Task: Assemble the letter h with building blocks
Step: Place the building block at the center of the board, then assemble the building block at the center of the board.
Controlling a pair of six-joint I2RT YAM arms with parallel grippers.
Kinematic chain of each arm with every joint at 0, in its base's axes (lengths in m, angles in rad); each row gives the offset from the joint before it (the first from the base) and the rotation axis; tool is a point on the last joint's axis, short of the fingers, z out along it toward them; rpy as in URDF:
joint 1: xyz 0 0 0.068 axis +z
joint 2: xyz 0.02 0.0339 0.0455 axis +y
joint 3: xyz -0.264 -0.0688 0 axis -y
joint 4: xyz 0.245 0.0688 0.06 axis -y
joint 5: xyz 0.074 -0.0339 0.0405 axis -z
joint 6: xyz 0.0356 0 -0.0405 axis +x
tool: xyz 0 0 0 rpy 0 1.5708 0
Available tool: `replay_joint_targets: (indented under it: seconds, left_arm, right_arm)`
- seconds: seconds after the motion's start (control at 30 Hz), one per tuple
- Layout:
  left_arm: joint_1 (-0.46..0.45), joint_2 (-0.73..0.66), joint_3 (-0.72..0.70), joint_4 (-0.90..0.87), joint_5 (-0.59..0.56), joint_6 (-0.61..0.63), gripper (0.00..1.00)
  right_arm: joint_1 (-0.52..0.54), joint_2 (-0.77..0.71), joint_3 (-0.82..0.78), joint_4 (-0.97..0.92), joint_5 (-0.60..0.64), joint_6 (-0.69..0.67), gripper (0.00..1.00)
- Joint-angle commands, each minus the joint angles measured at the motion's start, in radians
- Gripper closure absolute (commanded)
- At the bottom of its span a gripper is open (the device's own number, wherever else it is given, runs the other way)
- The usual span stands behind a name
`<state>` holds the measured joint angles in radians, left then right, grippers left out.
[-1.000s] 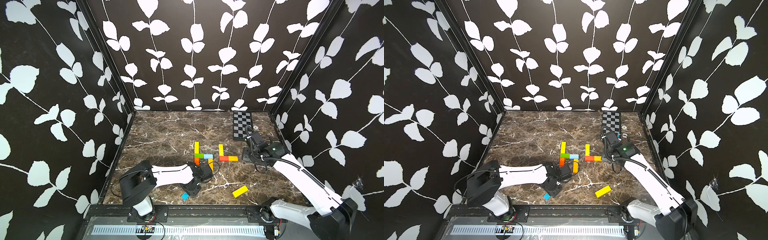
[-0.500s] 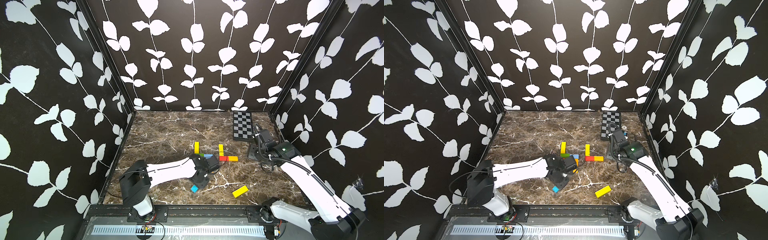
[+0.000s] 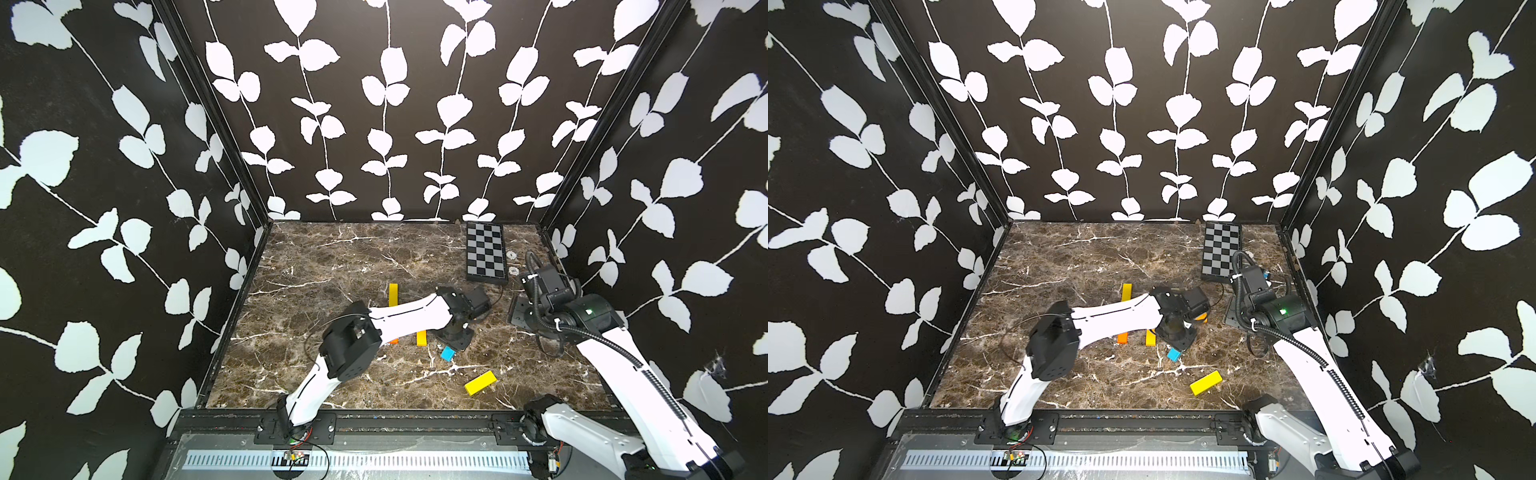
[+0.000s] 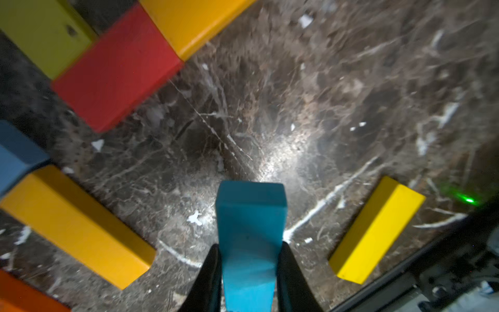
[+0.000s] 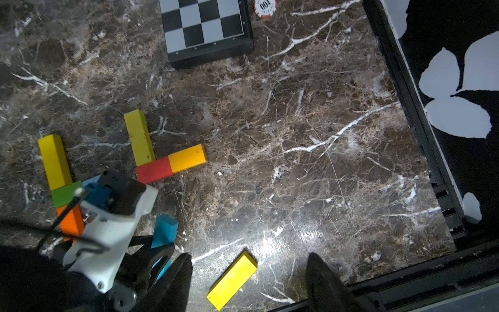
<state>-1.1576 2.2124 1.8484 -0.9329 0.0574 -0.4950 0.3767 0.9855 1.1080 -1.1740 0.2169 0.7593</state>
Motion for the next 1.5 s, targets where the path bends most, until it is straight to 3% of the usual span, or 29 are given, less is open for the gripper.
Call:
replay_joint_targets:
  seconds: [0.0,0.23,0.4,0.53,0.63,0.67,0.77,0.83,0.93,1.03,1.17,1.27,1.4,1.47]
  left_arm:
    - [0.003,-0.025,-0.001,0.022,0.025,-0.039,0.91]
    - [0.003,-0.065,-0.022,0.079,0.029,-0.044,0.42]
    - [0.005,-0.195,-0.081,0.100,-0.053,-0.042,0.01]
    - [0.013,-0.389,-0.175,0.102,-0.151,-0.026,0.01]
    - [0.024,-0.601,-0.310,0.151,-0.306,0.022,0.01]
    - [0.034,-0.673,-0.361,0.174,-0.354,0.042,0.01]
    - [0.096,-0.881,-0.504,0.221,-0.480,0.090,0.01]
    - [0.166,-1.005,-0.611,0.280,-0.492,0.121,0.01]
    - [0.297,-1.155,-0.742,0.307,-0.476,0.060,0.01]
    - [0.446,-1.192,-0.781,0.217,-0.372,-0.017,0.01]
    - [0.547,-1.170,-0.778,0.126,-0.255,-0.024,0.02]
    - [0.550,-1.174,-0.805,0.133,-0.219,-0.036,0.06]
    - [0.566,-1.163,-0.813,0.122,-0.210,-0.055,0.13]
    - [0.574,-1.148,-0.806,0.113,-0.192,-0.054,0.16]
  right_arm:
    - [-0.004,-0.009,-0.069,-0.006,-0.034,0.029,0.34]
    - [-0.002,0.000,-0.095,-0.002,-0.045,0.047,0.01]
    - [0.018,0.021,-0.091,-0.052,0.037,0.107,0.01]
    - [0.019,0.002,-0.127,0.006,0.040,0.116,0.01]
    - [0.021,-0.002,-0.205,0.177,-0.119,0.111,0.01]
    - [0.043,0.027,-0.225,0.240,-0.175,0.110,0.01]
    - [0.216,0.200,-0.204,0.281,-0.088,0.163,0.01]
    - [0.302,0.333,-0.160,0.266,-0.070,0.184,0.01]
    - [0.385,0.487,-0.119,0.303,-0.090,0.204,0.01]
    - [0.419,0.571,-0.102,0.353,-0.103,0.238,0.03]
    - [0.422,0.651,-0.118,0.423,-0.146,0.272,0.17]
    - [0.422,0.692,-0.122,0.430,-0.153,0.272,0.38]
    - [0.416,0.732,-0.113,0.432,-0.173,0.216,0.49]
    - [0.406,0.740,-0.106,0.426,-0.179,0.182,0.63]
